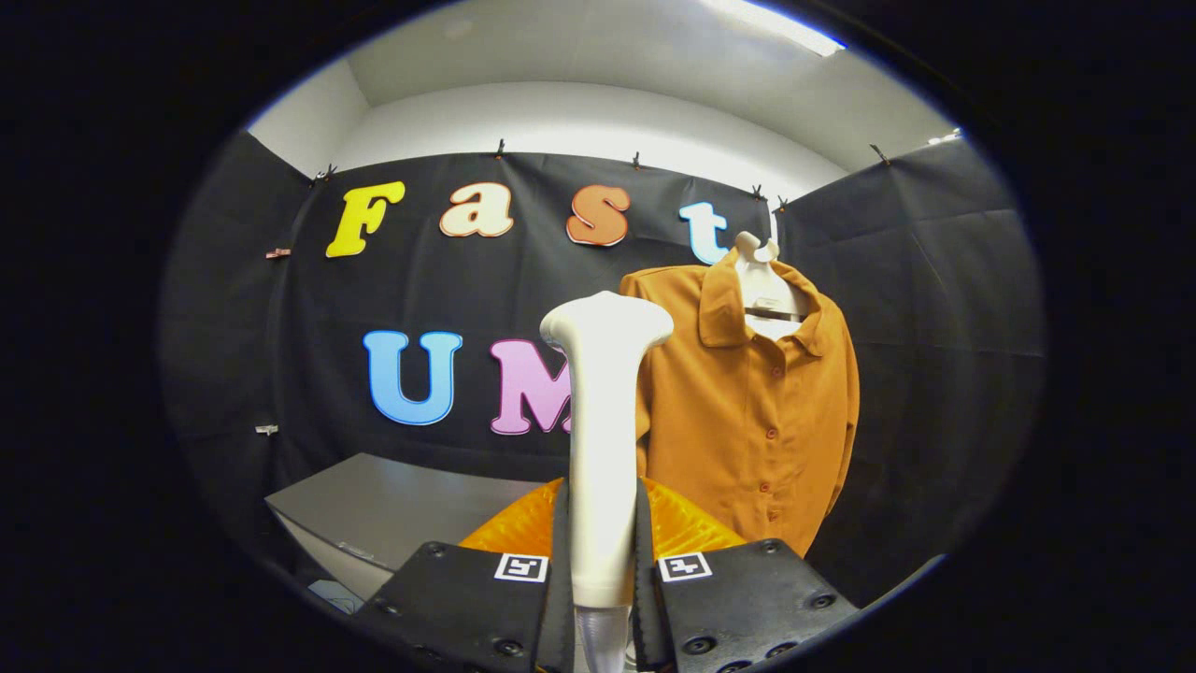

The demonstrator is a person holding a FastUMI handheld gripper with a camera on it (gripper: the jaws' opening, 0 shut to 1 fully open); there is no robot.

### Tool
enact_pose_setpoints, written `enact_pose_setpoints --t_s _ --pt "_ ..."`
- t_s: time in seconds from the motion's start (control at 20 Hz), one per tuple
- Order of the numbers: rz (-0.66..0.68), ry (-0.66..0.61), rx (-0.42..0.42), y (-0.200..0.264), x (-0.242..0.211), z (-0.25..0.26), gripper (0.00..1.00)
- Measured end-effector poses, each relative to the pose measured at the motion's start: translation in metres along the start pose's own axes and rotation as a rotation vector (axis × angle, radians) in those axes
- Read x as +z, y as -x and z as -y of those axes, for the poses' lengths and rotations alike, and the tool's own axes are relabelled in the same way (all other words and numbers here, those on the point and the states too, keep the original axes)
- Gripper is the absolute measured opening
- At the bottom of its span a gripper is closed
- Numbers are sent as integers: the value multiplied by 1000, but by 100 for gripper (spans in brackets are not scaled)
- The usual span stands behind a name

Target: Iron the clothes twice with a garment steamer, once on the left side and once on the right side.

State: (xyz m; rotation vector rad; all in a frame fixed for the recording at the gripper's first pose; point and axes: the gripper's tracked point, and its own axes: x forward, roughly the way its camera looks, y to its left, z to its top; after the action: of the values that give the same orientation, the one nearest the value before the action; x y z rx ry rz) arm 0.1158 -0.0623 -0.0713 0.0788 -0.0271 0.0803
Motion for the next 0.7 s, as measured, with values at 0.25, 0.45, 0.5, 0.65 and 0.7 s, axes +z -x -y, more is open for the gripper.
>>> enact_pose_setpoints --t_s 0.25,0.45,0.5,0.65,0.7 --pt "30 16 -38 -23 0 43 28" --pt "22 8 -52 -46 -13 64 28" --pt "16 9 -54 -51 -19 68 28" --pt "12 9 -48 -63 -34 75 28" --pt "10 11 -48 -67 -38 78 28"
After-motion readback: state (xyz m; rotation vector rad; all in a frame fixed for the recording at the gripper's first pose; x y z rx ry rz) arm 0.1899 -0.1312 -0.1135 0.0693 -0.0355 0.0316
